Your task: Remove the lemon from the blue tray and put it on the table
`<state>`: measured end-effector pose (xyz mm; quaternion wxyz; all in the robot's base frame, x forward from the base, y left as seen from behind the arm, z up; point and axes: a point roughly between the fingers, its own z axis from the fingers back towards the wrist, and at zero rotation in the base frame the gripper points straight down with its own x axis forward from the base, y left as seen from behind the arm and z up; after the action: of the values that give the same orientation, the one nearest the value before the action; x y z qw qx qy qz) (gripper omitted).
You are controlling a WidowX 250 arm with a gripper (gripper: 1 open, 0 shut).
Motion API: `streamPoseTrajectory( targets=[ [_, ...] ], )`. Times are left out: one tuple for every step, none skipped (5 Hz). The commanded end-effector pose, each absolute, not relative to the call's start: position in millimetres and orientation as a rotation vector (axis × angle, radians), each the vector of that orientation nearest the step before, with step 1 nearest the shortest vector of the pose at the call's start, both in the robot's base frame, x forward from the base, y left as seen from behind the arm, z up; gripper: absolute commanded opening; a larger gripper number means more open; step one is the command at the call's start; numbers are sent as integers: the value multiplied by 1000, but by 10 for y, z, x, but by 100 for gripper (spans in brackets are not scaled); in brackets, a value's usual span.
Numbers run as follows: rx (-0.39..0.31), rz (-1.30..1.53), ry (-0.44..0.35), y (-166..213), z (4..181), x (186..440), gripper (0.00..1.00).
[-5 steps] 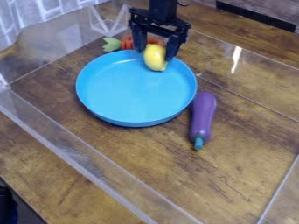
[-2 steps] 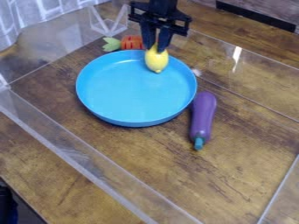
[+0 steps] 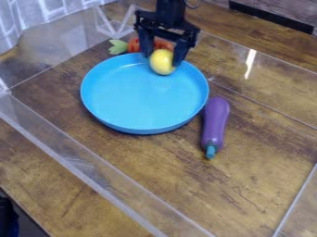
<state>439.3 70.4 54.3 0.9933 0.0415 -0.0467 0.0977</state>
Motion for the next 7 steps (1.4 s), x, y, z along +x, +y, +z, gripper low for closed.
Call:
streamPoseTrajectory(
  targets=[
    [88,204,-141,743,708,4454,0],
    [87,204,-136,727,683,4465,0],
    [86,203,-131,709,661,4473,0],
    [86,202,-126,689,641,4475,0],
    [85,200,-122,669,621,4477,0],
    [84,198,-117,649,602,4476,0],
    [83,197,-113,627,583,4469,0]
  ],
)
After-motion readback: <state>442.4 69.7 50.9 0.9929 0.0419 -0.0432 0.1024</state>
